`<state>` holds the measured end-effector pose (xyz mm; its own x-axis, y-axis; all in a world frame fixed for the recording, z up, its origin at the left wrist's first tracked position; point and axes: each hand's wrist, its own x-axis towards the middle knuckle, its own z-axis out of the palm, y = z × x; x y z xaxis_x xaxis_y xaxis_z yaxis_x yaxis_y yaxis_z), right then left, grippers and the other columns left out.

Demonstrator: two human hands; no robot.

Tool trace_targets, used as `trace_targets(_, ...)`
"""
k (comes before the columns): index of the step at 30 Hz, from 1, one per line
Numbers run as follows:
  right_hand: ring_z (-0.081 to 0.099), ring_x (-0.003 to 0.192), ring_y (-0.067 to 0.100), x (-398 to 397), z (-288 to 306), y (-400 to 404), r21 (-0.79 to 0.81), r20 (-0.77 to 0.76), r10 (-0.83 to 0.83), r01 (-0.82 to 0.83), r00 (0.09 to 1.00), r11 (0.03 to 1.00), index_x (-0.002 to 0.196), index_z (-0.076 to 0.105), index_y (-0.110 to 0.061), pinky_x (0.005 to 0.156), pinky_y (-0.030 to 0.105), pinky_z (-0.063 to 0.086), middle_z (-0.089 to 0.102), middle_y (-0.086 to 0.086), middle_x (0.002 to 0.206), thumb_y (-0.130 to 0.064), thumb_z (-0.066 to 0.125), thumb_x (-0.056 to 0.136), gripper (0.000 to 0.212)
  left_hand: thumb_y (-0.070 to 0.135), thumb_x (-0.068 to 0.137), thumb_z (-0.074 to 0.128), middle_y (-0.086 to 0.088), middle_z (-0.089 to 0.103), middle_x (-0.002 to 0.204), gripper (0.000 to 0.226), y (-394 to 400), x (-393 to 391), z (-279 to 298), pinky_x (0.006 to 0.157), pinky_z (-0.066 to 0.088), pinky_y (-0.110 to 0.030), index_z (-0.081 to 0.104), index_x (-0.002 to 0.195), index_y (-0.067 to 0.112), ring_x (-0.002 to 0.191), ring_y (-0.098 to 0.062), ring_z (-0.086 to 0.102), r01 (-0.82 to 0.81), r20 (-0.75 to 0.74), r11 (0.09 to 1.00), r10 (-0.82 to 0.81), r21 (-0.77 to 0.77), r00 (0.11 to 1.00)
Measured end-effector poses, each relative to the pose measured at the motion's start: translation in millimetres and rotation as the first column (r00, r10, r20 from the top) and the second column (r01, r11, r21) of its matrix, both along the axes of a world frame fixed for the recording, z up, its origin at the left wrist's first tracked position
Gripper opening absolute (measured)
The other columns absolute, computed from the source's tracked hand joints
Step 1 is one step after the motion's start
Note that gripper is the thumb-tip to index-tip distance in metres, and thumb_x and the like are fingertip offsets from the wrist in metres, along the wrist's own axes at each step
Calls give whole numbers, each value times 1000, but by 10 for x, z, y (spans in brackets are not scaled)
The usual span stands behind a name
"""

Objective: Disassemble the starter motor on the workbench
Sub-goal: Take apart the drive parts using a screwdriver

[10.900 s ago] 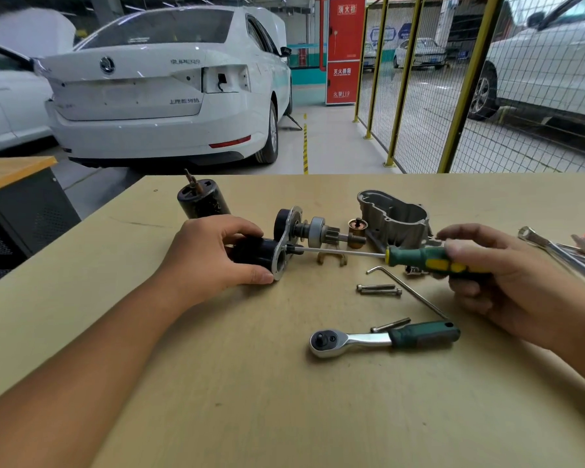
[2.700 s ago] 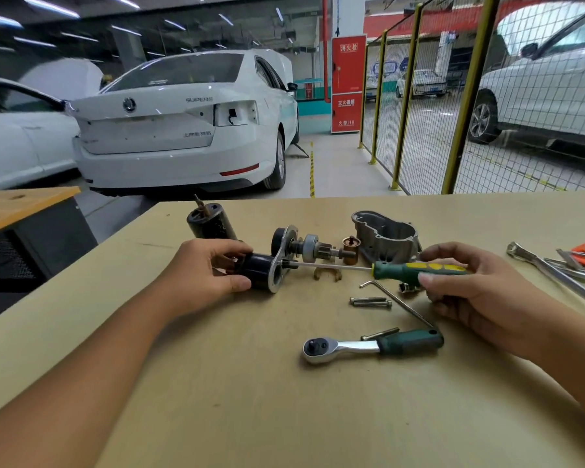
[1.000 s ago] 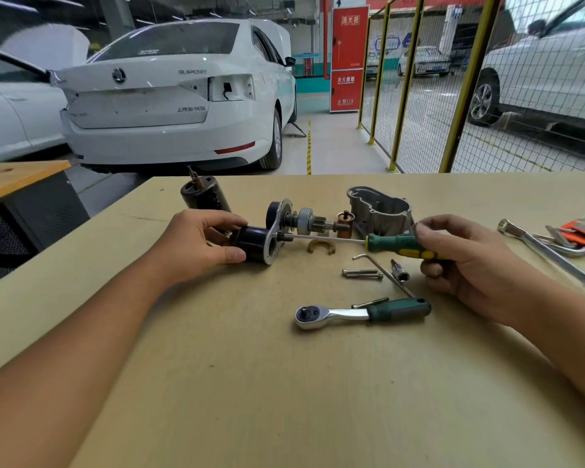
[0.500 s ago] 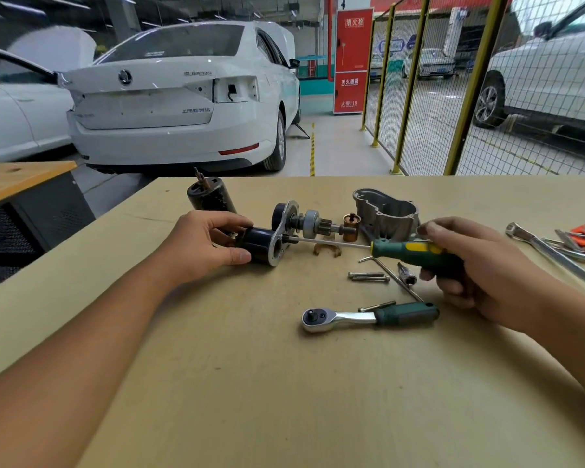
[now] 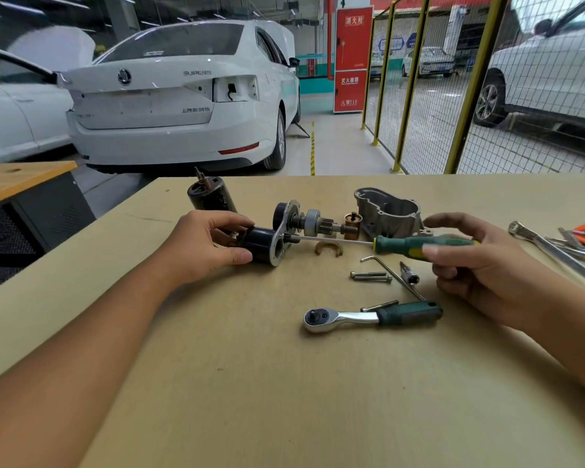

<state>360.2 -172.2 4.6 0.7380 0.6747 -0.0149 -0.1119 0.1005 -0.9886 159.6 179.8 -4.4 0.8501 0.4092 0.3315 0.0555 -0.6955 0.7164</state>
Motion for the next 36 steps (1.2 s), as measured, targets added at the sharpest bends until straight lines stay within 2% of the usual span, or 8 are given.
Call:
trace_targets(6,47,48,16,-59,20,38,-89,32,-48,50,998,995,103,70,-19,38,23,35,70,16,81,-49,73,81,37,11,69,95,20,76,99,56,8,3,-4,76,55,-22,73,107,46,90,-10,73,3,7,1000,-3,-2,1000)
trace_targets(12,45,59,15,-28,-7,15,79,-97,11,-3,995,997,111,72,-20,47,25,42,63,13,93,-5,81,67,47,11,69,94,21,76,99,56,-5,-3,6,73,53,-16,73,105,49,89,-6,72,3,6,1000,-3,-7,1000)
trace_targets(17,50,48,16,-21,2,54,-76,-100,-42,35,994,996,104,69,-17,40,24,38,70,20,84,-54,68,86,41,13,69,94,22,75,100,56,-8,-8,9,75,54,-20,73,107,48,90,-7,72,0,-3,1000,0,-6,1000)
trace_targets(20,48,49,16,7,-4,33,-29,-93,-9,7,996,1000,98,71,-18,40,24,38,67,18,83,-30,76,78,24,12,70,94,23,75,100,55,-13,-12,9,73,54,-18,73,107,47,90,-7,72,0,-4,1000,0,-5,1000)
trace_targets(23,49,55,15,16,-36,26,103,-174,12,6,985,995,100,71,-18,44,25,42,67,9,80,-4,80,58,45,12,70,94,23,75,99,55,-19,-16,13,69,52,-11,73,108,46,89,-5,71,0,-5,1000,0,-5,1000)
trace_targets(28,47,47,14,-47,12,74,-44,-148,-37,31,988,999,103,66,-13,38,25,40,67,18,81,-46,70,83,39,10,70,94,23,75,100,55,-24,-18,20,71,52,-11,73,109,44,89,-3,71,0,-4,1000,0,-18,1000)
trace_targets(33,47,53,15,16,-14,8,81,-184,20,-5,983,997,97,72,-20,44,26,41,67,11,84,-8,78,68,32,9,71,93,22,75,100,54,-34,-28,14,72,53,-13,73,108,44,89,-3,71,8,-2,1000,-8,-19,1000)
trace_targets(36,48,53,14,-23,-13,28,78,-182,48,-34,982,996,99,71,-16,45,25,44,67,9,86,-22,82,71,31,9,71,93,23,75,99,55,-50,-25,20,69,53,-10,73,106,45,87,-1,70,9,4,1000,-9,-22,1000)
